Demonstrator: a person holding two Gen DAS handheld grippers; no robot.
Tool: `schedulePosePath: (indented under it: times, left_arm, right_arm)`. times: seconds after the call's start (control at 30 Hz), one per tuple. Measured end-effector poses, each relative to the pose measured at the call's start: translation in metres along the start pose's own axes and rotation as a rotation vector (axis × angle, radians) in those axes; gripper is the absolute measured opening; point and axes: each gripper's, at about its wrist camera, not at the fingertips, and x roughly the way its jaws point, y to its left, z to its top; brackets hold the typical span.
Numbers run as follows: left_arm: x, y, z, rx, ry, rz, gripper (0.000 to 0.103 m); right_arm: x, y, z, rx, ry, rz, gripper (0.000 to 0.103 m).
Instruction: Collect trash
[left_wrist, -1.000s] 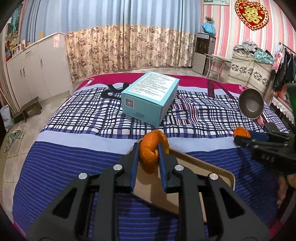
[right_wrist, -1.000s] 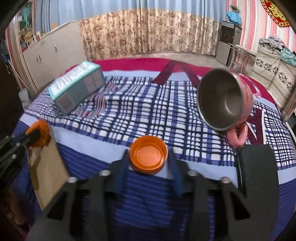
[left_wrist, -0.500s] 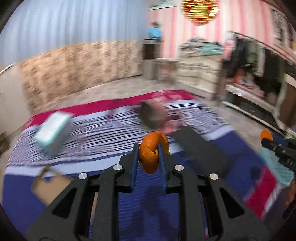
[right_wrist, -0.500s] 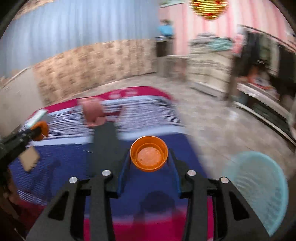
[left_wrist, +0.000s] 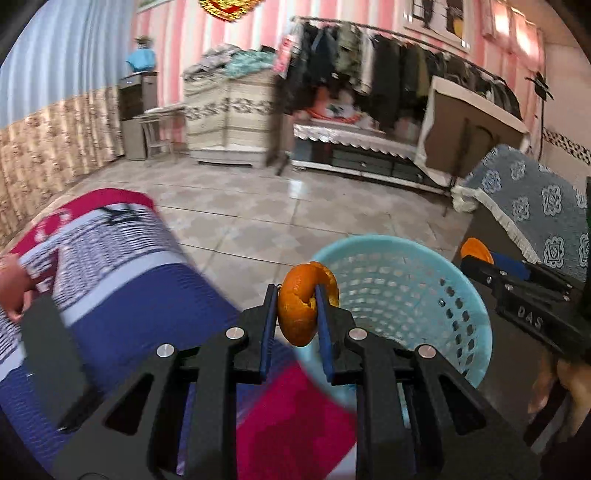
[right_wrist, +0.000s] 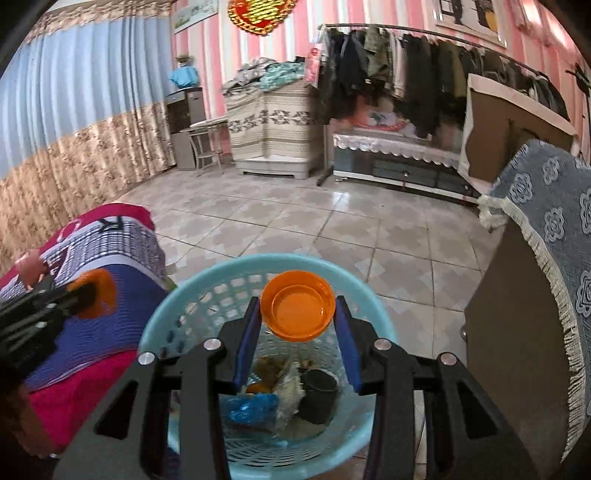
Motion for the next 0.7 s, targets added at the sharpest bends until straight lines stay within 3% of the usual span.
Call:
schedulePosePath:
  times: [0.1, 0.17, 0.2, 0.23, 0.27, 0.4, 0.53, 0.7]
  left_arm:
    - [0.025, -0.019, 0.008, 0.034, 0.032, 0.0, 0.027]
    - [0.031, -0.02, 0.012, 0.048, 0.041, 0.015, 0.051]
    - [0.031, -0.019, 0.013, 0.047, 0.039, 0.035, 0.069]
    - [0.027, -0.015, 0.014, 0.039, 0.031, 0.06, 0.075]
    - [0.02, -0.012, 0.015, 0.029, 0.026, 0.072, 0.075]
    - [-0.009, 0.019, 0.012, -0.043, 0.017, 0.139, 0.087]
    - [-0.07, 0.048, 0.0, -0.095, -0.061, 0.245, 0.096]
    - [-0.159, 0.068, -0.025, -0.126, -0.164, 0.369, 0.097]
  right_arm:
    - [0.008, -0.01, -0.001, 0.016, 0.011, 0.011, 0.04]
    - [0.013, -0.014, -0.001, 0.026, 0.012, 0.036, 0.04]
    - [0.014, -0.012, -0.004, 0.036, 0.014, 0.046, 0.051]
    - [0.019, -0.014, -0.003, 0.039, 0.023, 0.039, 0.062]
    - [0.02, -0.013, -0.004, 0.04, 0.018, 0.021, 0.078]
    - [0.011, -0.007, -0.004, 0.067, 0.003, 0.029, 0.087]
    - [-0.015, 0.009, -0.006, 0.059, -0.038, 0.05, 0.097]
    - [-0.059, 0.045, -0.012, 0.041, -0.082, 0.116, 0.098]
